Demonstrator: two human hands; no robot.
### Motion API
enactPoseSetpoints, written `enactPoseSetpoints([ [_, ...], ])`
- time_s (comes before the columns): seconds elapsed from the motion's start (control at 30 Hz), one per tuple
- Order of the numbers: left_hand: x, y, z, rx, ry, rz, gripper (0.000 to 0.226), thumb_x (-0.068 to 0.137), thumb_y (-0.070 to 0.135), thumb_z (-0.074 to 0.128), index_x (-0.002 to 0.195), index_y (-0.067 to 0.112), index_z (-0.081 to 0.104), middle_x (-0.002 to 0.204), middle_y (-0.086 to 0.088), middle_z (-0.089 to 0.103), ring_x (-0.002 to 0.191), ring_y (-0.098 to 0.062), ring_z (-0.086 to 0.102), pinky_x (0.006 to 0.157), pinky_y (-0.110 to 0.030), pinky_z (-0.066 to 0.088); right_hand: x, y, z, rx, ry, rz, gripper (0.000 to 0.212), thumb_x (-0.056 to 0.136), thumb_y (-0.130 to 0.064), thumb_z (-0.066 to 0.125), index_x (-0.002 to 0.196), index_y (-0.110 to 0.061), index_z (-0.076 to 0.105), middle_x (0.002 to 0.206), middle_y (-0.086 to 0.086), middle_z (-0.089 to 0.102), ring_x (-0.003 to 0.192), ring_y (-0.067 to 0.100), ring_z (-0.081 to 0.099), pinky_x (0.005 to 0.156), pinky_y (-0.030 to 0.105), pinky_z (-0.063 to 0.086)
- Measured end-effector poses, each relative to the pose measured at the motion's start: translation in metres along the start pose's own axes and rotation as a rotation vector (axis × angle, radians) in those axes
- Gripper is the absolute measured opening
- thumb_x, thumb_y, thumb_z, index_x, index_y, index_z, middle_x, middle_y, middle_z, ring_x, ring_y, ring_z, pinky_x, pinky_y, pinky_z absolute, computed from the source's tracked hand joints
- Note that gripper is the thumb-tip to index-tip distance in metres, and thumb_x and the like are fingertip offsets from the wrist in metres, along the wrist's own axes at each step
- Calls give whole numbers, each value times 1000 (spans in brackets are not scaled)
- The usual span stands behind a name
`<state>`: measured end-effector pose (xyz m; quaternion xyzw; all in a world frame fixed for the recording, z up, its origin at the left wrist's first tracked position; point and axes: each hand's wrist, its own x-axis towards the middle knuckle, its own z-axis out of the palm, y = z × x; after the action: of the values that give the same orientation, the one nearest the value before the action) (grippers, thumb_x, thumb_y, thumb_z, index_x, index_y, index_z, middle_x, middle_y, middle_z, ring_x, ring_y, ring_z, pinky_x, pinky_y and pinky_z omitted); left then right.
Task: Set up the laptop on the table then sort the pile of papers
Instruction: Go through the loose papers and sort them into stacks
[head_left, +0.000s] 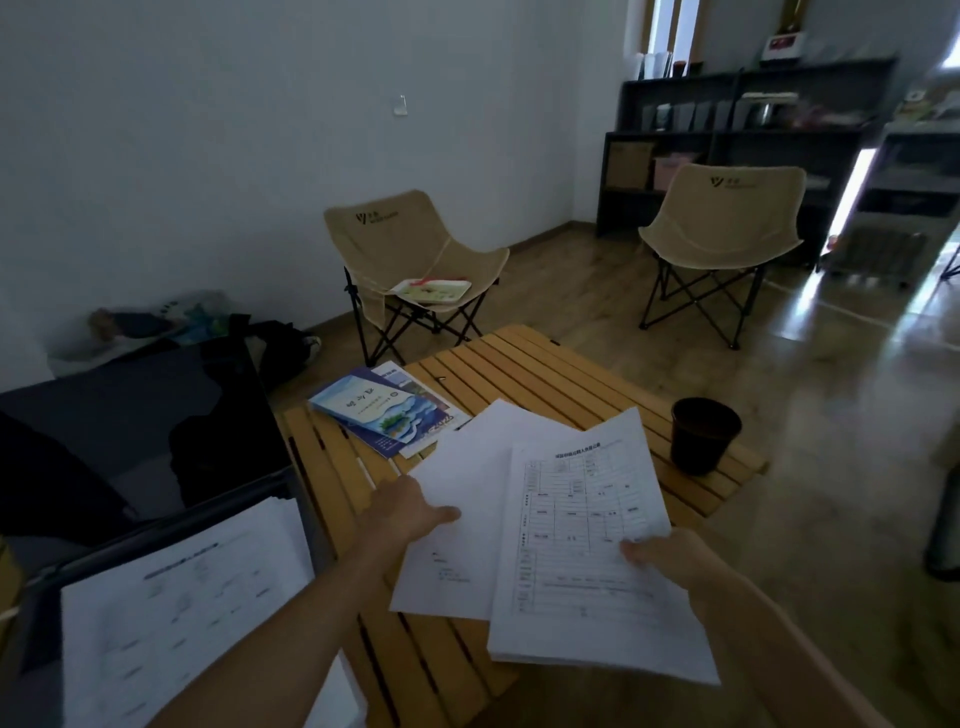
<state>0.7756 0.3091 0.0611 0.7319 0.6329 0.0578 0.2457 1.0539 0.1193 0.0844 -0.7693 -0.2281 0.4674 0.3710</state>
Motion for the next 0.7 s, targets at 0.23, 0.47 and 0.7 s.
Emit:
enactPoseSetpoints([
  [0.23,24,3,4,158,79,-97,110,51,82,69,132,14,38,132,-10,47,120,-28,49,91,-36,48,11,-3,3,-31,2,43,17,89,-10,72,97,-3,59,88,10,66,75,22,63,54,30,42],
  [0.47,26,-10,-12,10,-41,-29,60,74,56,75,111,16,51,109,-4,62,89,-16,63,65,-23,53,18,1,7,6,-13,52,28,87,-12,75,107,0,60,95,12,69,82,25,66,70,37,50],
  [0.7,-49,39,-26,-270,608,491,17,92,24,60,108,24,55,109,1,61,105,-16,59,81,-30,57,11,-1,10,195,-154,48,28,89,-7,69,116,-5,63,106,17,74,96,37,73,87,53,58],
])
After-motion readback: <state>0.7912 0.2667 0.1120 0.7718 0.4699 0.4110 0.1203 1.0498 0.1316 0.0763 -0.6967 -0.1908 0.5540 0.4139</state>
